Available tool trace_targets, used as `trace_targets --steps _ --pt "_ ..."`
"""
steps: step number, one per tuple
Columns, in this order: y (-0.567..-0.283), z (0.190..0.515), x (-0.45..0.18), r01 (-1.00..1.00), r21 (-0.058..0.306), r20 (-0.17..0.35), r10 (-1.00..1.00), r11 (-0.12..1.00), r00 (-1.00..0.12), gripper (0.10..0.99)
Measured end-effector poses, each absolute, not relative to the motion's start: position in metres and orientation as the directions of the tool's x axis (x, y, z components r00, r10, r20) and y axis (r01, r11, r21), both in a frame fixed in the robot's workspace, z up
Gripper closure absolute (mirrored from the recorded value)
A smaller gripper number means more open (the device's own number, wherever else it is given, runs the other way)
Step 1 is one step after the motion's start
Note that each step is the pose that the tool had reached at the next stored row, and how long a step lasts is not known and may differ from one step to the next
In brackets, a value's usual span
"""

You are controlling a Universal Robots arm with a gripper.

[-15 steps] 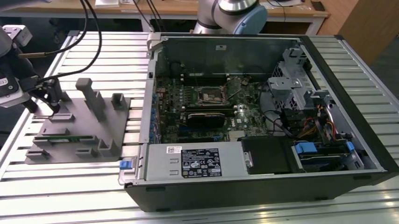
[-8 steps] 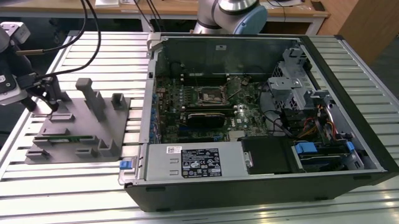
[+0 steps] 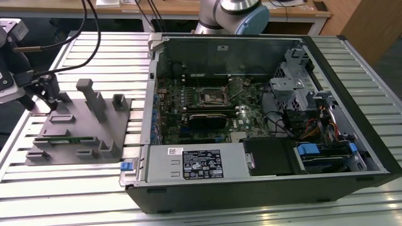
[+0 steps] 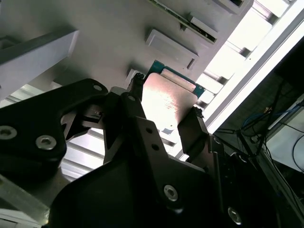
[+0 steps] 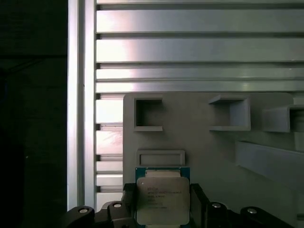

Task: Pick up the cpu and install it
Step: 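Pick up the cpu and move it towards the insertion slot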

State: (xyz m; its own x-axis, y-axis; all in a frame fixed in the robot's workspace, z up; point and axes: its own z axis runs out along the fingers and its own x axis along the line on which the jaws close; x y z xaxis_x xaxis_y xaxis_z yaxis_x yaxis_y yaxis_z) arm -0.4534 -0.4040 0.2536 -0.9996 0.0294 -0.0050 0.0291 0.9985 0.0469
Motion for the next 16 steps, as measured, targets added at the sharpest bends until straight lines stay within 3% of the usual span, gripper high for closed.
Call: trace_targets --steps 16 --pt "-0.404 0.270 -0.453 0.029 0.047 -0.005 0.029 0.998 -1.000 0.541"
